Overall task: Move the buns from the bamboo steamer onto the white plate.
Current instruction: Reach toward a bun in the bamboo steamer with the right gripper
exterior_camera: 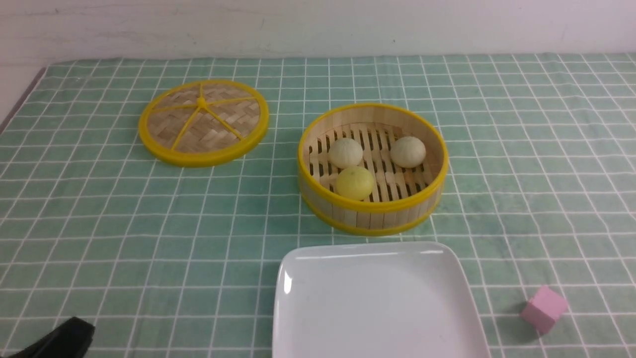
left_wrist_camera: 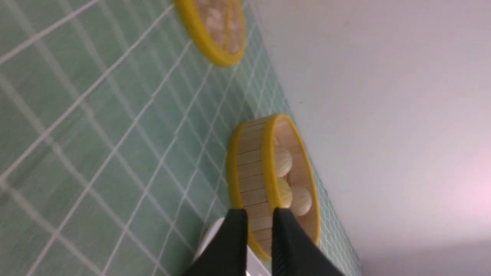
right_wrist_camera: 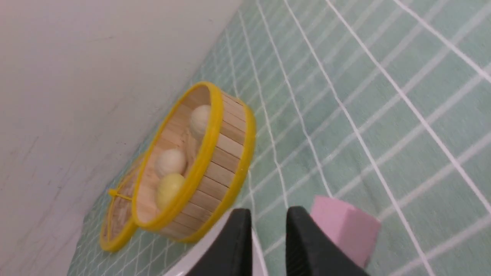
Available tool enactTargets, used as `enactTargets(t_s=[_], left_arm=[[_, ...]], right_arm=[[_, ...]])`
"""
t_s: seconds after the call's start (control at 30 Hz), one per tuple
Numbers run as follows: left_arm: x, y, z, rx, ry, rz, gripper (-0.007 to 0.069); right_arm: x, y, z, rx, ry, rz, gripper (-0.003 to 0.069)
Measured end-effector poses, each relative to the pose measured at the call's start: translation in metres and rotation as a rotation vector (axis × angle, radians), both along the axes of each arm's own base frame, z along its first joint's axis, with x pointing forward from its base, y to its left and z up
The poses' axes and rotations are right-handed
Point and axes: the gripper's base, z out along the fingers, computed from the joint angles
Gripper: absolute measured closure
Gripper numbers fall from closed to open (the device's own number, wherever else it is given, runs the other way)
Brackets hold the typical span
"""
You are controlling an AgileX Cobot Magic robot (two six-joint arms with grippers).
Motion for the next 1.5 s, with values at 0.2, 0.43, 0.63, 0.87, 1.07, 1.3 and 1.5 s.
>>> enactTargets(t_s=[0.2,0.43,0.63,0.87,1.07,1.3,1.5], left_arm=[[-0.004,-0.003,0.053,0.327,-0.007,-0.085,0.0623],[0.024,-0.003,0.058,0.510,0.452,-0.276,0.0623],[0.063,-0.007,0.038,0.522,0.697,-0.419,0.0623],[0.090,-0.018,0.020,0.483,0.736,-0.602,0.0619],[0.100,-0.023,0.015,0.487,0.686,-0.675,0.0615],[0.102,-0.023,0.016,0.492,0.666,-0.670,0.0606],[0.102,-0.023,0.016,0.494,0.664,-0.668,0.0601]], right_arm=[[0.003,0.002,0.059,-0.337,-0.015,0.081,0.0671],[0.037,0.002,0.055,-0.515,0.553,0.305,0.0661],[0.079,0.020,0.039,-0.437,0.748,0.617,0.0657],[0.126,0.062,0.045,-0.315,0.583,1.015,0.0654],[0.189,0.096,0.057,-0.438,0.581,1.024,0.0636],[0.274,0.127,0.069,-0.662,0.584,0.882,0.0524],[0.335,0.148,0.056,-0.839,0.538,0.810,0.0385]])
